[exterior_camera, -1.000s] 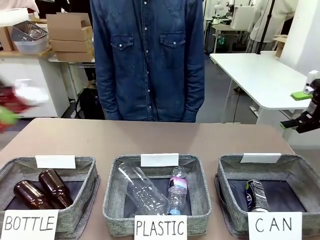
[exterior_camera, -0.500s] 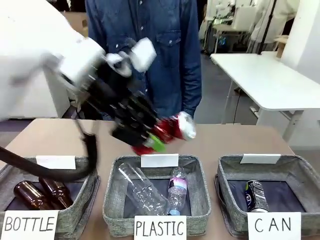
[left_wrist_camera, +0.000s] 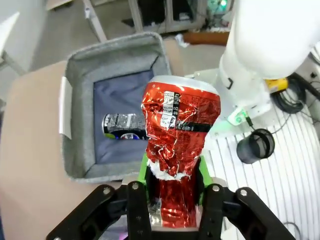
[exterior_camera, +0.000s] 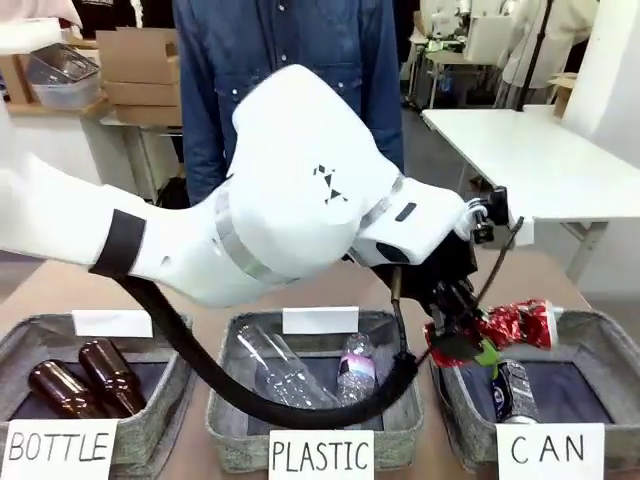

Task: Sort the can waste into the basket.
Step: Pick up the can waste from the table and place it in the right Fabric basket.

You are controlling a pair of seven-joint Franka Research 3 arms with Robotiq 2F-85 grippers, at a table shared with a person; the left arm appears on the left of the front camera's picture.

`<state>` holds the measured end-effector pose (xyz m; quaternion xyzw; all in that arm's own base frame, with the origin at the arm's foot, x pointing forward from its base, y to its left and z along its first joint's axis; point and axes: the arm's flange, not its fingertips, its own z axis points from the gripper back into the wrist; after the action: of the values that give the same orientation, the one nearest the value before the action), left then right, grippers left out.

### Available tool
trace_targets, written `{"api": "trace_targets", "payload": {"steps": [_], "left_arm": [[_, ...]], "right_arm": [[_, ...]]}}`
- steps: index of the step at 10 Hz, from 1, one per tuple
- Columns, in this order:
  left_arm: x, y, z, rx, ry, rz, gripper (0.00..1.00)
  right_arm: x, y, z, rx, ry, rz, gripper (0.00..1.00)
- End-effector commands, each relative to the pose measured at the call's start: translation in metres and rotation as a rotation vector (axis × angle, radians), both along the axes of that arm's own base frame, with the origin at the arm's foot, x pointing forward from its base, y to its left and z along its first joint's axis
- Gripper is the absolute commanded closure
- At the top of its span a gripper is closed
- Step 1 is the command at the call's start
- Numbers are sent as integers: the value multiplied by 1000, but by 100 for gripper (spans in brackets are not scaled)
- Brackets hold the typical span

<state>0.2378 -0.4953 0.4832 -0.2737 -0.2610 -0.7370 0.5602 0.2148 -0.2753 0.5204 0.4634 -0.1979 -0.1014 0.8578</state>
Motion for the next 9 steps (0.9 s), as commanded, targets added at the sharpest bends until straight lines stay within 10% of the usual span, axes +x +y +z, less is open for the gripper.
{"api": "trace_targets", "payload": {"steps": [1, 3, 5, 9], "left_arm": [[-11, 37, 23, -31, -14, -1, 59], [0, 6, 7, -7, -3, 5, 59], [20, -54, -16, -29, -150, 106, 59], [66, -109, -26, -21, -86, 65, 59]], "right_arm": [[8, 8, 7, 2, -2, 27, 0], [8, 8, 7, 2, -2, 27, 0], [8, 8, 7, 2, -2, 27, 0], [8, 8, 7, 2, -2, 27, 0]]}}
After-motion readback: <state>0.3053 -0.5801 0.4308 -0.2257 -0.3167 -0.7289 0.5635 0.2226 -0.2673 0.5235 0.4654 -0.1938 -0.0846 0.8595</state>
